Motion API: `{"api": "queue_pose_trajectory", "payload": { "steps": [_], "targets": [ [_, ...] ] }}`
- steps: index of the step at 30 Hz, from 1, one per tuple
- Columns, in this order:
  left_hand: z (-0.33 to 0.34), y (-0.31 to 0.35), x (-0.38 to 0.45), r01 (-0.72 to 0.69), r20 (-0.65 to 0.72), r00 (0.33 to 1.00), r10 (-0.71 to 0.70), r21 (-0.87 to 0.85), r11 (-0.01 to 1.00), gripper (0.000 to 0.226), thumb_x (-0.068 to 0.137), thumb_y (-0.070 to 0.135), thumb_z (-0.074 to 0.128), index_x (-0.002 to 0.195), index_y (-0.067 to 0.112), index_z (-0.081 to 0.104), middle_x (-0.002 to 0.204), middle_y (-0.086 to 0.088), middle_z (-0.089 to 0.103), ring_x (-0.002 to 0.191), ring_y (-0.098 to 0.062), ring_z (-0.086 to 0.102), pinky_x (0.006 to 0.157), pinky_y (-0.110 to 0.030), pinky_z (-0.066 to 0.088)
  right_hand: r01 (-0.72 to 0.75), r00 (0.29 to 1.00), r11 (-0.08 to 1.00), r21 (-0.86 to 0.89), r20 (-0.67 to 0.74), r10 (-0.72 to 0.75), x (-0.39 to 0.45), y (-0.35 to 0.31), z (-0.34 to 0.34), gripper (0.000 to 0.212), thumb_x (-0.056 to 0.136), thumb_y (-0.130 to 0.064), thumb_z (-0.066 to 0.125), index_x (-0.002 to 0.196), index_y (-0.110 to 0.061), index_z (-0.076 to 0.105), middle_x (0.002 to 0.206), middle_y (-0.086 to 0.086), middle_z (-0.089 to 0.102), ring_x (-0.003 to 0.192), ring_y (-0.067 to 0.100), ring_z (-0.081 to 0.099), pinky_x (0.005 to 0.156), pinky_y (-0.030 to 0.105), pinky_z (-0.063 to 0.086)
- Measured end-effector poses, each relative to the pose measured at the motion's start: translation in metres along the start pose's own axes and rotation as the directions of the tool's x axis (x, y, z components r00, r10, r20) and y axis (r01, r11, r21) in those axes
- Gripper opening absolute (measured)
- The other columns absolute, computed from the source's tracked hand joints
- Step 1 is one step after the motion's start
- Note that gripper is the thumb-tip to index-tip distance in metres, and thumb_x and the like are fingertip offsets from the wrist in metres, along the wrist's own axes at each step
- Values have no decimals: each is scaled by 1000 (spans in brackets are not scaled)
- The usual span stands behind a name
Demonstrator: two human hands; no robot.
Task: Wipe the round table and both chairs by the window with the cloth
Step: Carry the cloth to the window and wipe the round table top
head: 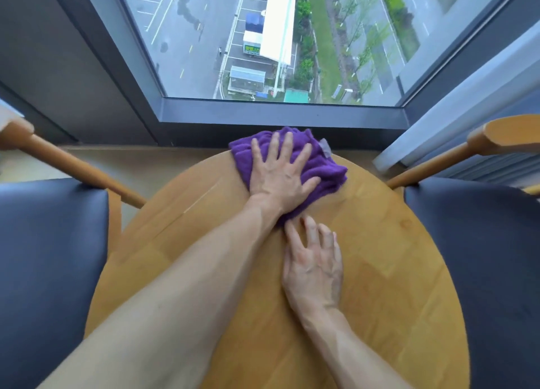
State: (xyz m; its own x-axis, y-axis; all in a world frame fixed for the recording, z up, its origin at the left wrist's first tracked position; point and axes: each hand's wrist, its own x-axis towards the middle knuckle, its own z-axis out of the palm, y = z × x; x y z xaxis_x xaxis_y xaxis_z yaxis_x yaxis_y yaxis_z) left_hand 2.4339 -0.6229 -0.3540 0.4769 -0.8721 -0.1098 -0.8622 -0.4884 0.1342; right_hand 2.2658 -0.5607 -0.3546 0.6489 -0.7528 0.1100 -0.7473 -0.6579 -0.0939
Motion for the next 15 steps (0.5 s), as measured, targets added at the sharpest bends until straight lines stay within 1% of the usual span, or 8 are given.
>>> {"api": "queue_pose_trajectory", "payload": {
  "steps": [2,3,5,7,10,12,15],
  "targets": [
    [1,4,2,-137,2,991,137,24,990,73,91,75,15,156,42,14,168,-5,6,154,-30,0,117,-65,-5,-8,1000,1000,12,7,8,1,1,-3,48,79,-23,65,126,-27,60,132,5,58,113,29,54,105,49,42],
    [2,0,1,-171,-3,985,171,35,985,72,91,75,12,155,43,15,168,-4,7,154,-29,1,117,-64,-5,-9,1000,1000,18,14,9,0,0,-4,48,80,-24,64,127,-27,60,133,4,57,111,28,54,104,49,43],
    [1,-13,-7,-173,-26,984,174,41,984,72,90,76,8,155,45,18,168,-1,10,155,-25,3,118,-63,-4,2,1000,999,33,27,-3,0,0,-7,50,81,-25,60,131,-28,58,134,3,57,108,26,54,103,49,44],
    [-1,-28,-19,-94,-51,994,96,33,995,74,89,77,7,154,45,21,167,0,13,155,-24,5,119,-62,-3,9,999,999,44,36,-11,0,1,-10,52,81,-24,59,133,-28,57,135,2,56,108,25,54,103,48,44],
    [-2,-55,-50,111,-60,992,-109,29,993,76,89,77,6,155,43,19,168,-2,11,154,-25,6,118,-64,0,22,999,998,55,40,-24,0,3,-13,51,84,-23,60,135,-28,56,135,2,57,107,25,54,102,48,44],
    [0,-76,-83,224,-78,972,-221,35,974,77,89,77,5,155,42,19,167,-2,12,154,-25,7,118,-65,2,25,998,998,51,50,-27,-1,3,-15,52,85,-24,60,137,-28,55,136,2,56,109,25,54,103,49,44],
    [4,-97,-135,352,-110,931,-349,9,936,76,90,77,8,154,41,24,166,-3,18,154,-26,12,118,-66,5,16,997,999,50,72,-20,-2,1,-14,54,85,-24,61,139,-28,53,137,2,55,111,26,53,105,50,41]
  ]
}}
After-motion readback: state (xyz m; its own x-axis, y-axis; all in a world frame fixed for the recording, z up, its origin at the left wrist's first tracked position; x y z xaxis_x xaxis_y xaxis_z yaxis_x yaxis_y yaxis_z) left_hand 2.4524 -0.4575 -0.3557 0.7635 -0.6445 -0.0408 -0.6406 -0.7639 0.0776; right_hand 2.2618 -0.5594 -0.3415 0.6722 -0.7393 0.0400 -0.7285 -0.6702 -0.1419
